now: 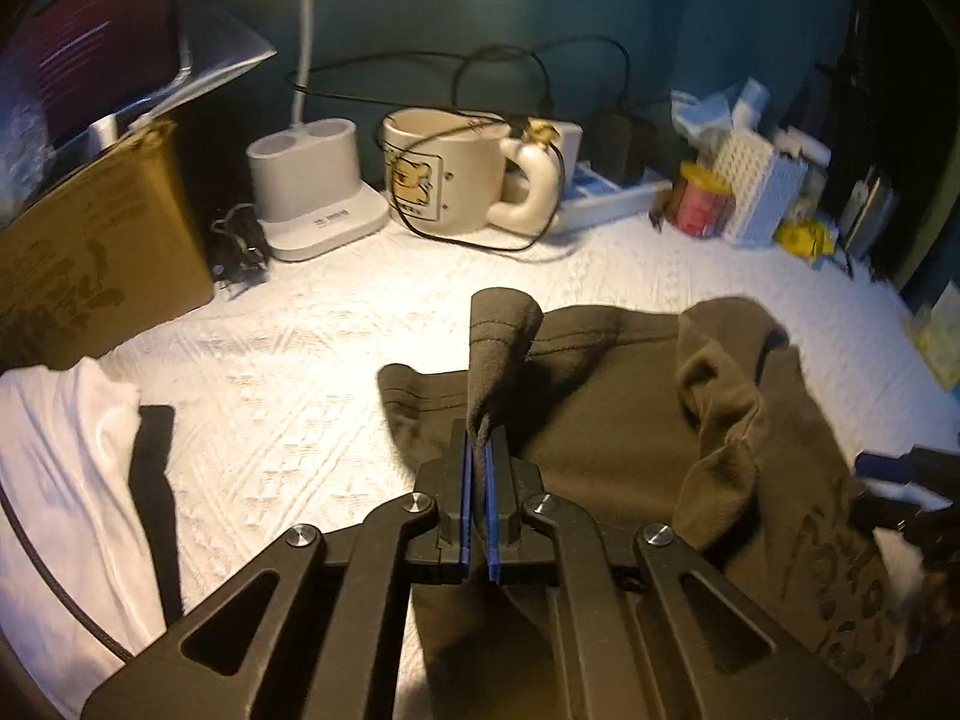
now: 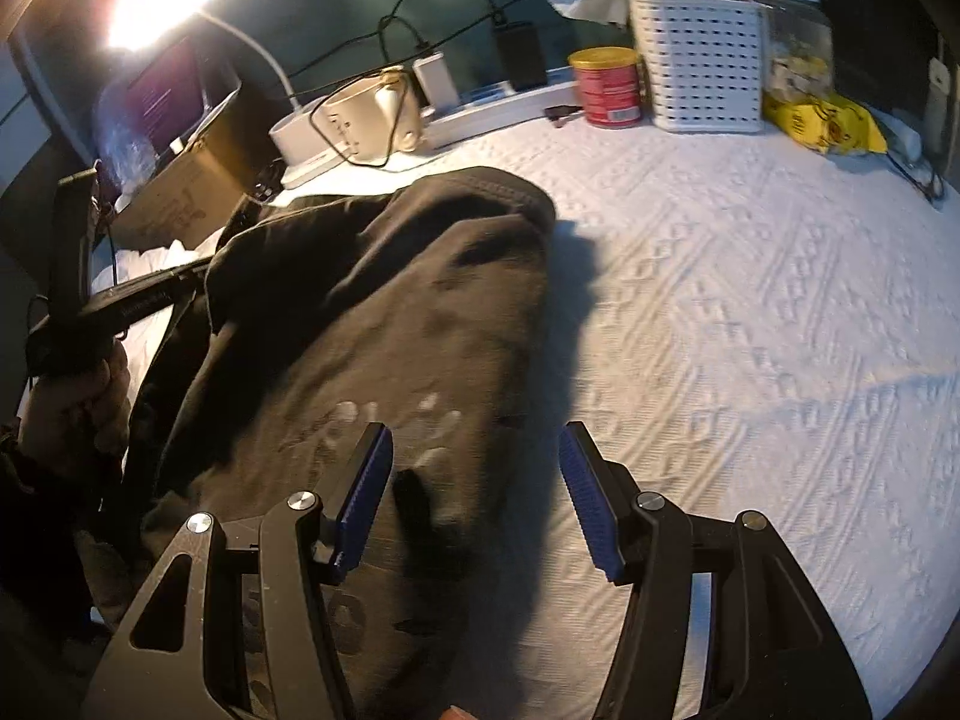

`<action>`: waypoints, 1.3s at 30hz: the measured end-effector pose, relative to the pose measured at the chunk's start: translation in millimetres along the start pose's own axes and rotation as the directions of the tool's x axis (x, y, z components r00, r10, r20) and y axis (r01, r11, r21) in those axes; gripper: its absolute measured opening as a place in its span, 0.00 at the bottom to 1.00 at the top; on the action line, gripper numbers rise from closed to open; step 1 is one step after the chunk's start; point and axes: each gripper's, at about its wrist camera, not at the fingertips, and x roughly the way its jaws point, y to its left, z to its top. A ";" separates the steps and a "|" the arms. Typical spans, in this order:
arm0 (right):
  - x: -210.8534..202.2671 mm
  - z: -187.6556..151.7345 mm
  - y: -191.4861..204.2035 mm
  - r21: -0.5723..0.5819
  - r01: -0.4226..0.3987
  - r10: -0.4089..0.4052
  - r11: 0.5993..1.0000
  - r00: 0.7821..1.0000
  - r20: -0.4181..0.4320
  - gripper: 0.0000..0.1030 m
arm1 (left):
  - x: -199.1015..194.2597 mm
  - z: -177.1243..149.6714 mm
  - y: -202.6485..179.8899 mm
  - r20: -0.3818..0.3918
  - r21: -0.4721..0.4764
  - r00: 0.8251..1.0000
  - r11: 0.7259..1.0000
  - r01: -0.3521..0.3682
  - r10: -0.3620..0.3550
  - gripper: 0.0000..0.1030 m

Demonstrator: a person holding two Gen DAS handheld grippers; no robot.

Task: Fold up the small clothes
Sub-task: 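Grasp the other side of the shirt with the left gripper and lift it, then fold the lifted side across the shirt body and open the left gripper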

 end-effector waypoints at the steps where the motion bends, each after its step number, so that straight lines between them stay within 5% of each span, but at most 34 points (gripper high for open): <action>1: 1.6 0.1 3.7 -0.008 0.001 -0.001 1.000 1.000 -0.004 0.59 | 0.5 -0.3 2.8 -0.008 -0.006 1.000 1.000 0.008 -0.008 0.03; 8: 8.6 -1.7 18.5 -0.037 0.013 -0.014 0.999 1.000 -0.019 0.59 | 26.9 -13.3 17.0 -0.055 -0.058 0.998 0.998 0.027 -0.031 0.03; 12: 4.6 -6.1 24.7 -0.046 0.025 -0.026 0.999 1.000 -0.015 0.59 | 19.1 -19.7 12.2 -0.021 0.007 0.998 0.998 -0.055 0.055 0.05; 17: -2.0 -16.5 26.3 -0.033 0.040 -0.040 0.999 0.999 -0.012 0.59 | 7.5 -27.7 19.4 -0.047 -0.003 0.997 0.998 -0.060 0.060 0.08; 22: -8.5 -26.8 36.9 -0.043 0.050 -0.050 0.998 0.999 -0.007 0.59 | -20.7 -41.0 20.5 -0.044 -0.045 0.999 0.999 0.030 -0.032 0.08; 27: -14.5 -39.4 50.2 -0.057 0.055 -0.055 0.997 0.998 0.003 0.59 | -44.5 -59.1 8.1 -0.034 -0.040 0.997 0.996 0.074 -0.075 0.30; 39: -34.2 -70.3 72.8 -0.086 0.067 -0.065 0.994 0.998 0.026 0.59 | -92.4 -107.6 -12.8 -0.023 -0.029 0.985 0.985 0.168 -0.169 0.30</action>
